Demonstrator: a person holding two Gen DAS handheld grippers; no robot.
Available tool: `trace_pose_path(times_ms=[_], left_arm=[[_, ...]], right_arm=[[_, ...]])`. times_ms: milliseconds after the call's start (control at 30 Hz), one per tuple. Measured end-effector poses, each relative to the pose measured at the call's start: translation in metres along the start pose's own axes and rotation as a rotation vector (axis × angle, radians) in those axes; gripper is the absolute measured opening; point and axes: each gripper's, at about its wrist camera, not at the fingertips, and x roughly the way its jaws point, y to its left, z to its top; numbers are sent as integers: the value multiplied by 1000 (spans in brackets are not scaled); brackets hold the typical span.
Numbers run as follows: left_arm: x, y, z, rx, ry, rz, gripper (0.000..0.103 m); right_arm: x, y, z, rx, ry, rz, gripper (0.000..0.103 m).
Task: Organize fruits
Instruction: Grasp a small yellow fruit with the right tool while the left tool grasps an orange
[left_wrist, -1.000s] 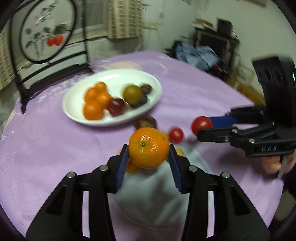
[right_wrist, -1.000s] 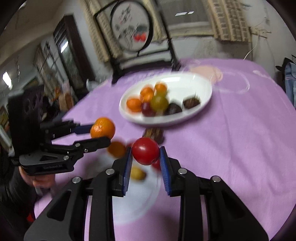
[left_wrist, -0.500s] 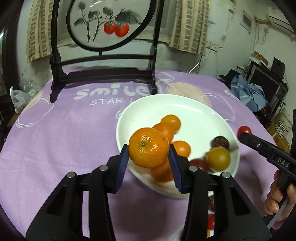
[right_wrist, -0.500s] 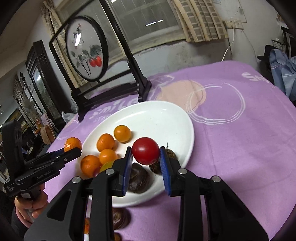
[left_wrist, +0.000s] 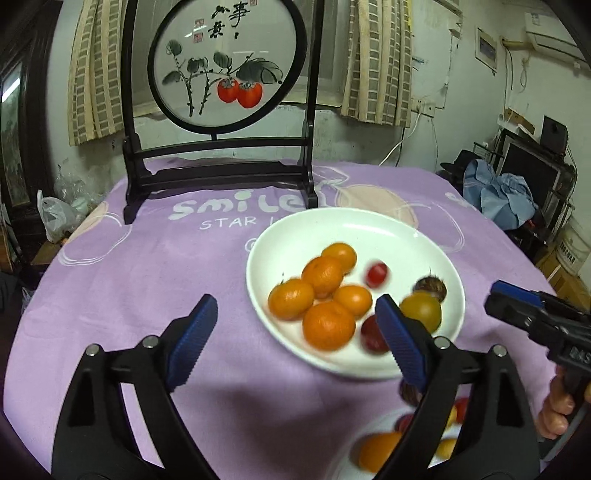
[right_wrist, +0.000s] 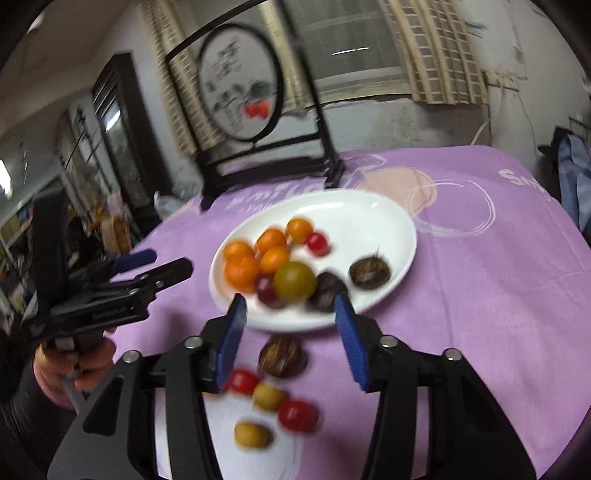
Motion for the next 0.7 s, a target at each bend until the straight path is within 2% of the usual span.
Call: trace_pose_path(times_ms=[67, 167, 300, 400, 500, 700], left_arm=[[-6, 0, -14, 8, 17, -3, 95], [-12, 0, -39, 34, 58, -24, 96], [-17, 0, -60, 91, 72, 32, 97], [-23, 2, -64, 100, 62, 56, 98], [-25, 7, -65, 71, 64, 45, 99], [-26, 9, -64, 60, 64, 52, 99]], right_arm=[[-5, 15, -15, -65, 29, -1, 55], [-8, 34, -38, -139, 92, -3, 55], [-1, 44, -55, -176, 174, 9, 55], [3, 45, -57, -180, 202, 24, 54], [5, 46, -60, -177, 219, 33, 52], [15, 46, -68, -185, 272, 8, 45]])
